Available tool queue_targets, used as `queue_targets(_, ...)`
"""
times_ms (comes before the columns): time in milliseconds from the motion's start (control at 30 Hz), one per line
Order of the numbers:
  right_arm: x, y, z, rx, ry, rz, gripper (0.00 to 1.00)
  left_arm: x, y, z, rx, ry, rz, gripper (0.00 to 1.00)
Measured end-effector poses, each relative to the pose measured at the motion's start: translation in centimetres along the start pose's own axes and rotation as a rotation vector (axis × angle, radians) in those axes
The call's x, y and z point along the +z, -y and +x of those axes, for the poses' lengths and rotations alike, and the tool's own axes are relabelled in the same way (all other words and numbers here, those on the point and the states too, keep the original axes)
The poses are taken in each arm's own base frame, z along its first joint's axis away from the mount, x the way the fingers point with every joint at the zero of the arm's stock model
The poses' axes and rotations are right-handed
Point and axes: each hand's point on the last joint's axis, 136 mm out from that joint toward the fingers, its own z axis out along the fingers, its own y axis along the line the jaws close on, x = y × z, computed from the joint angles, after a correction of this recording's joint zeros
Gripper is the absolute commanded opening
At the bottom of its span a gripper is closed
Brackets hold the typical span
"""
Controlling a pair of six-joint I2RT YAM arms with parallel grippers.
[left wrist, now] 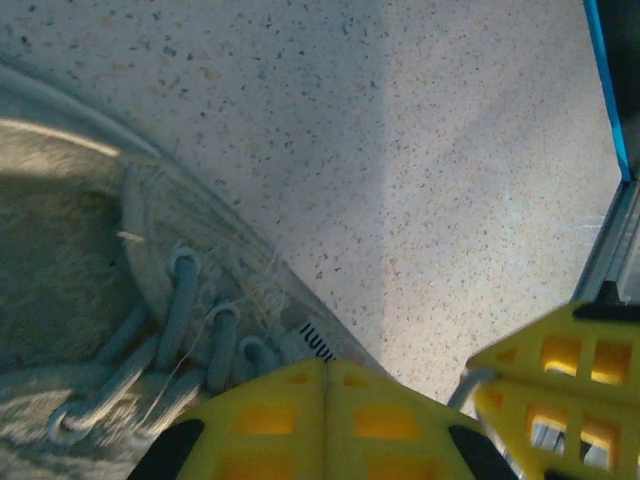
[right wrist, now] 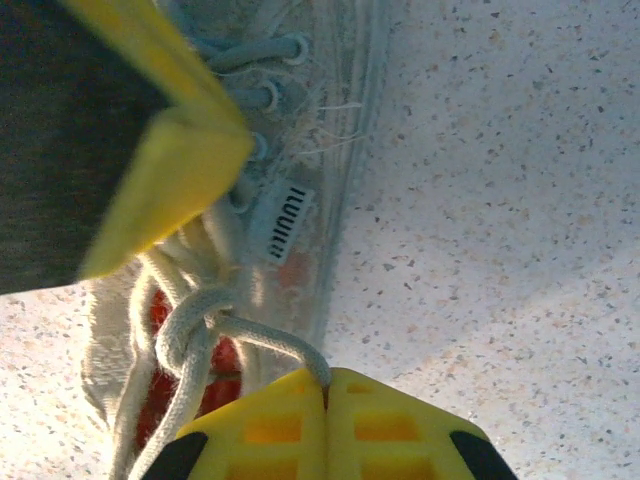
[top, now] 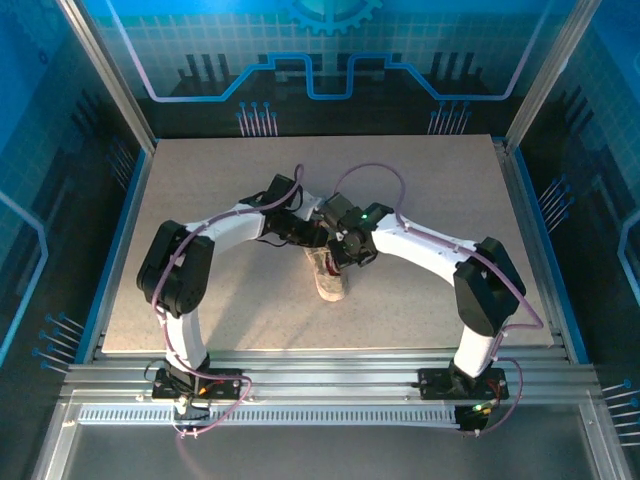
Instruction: Tie the shoes
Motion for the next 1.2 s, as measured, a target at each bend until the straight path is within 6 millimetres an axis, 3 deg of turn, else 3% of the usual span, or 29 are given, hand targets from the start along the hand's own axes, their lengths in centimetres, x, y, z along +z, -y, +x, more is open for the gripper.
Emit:
queue_targets(200,0.1,1.1,-0.4,-0.049,-0.015,-0.031,0.0,-1.8,0.4,-1.0,0.018,0.075,-0.023,0.0)
queue_targets(367,-0.3,0.4,-1.1,-0.124,-0.006,-0.074,0.0,-2.6,0.3,-0.9,0.032,0.114,-0.045,0.0)
queue_targets(833,1.4,-0.4,-2.4,-0.249,-0.03,-0.122,0.0,-3.7,-3.3,3.2,-0.053,0.123,-0.141,0.0)
queue_targets(1200,2.0,-0.4,-2.5,-0.32,-0.039,-0.134,0.0,-4.6,-4.4,4.1,-0.067,0.174,-0.191,0.0)
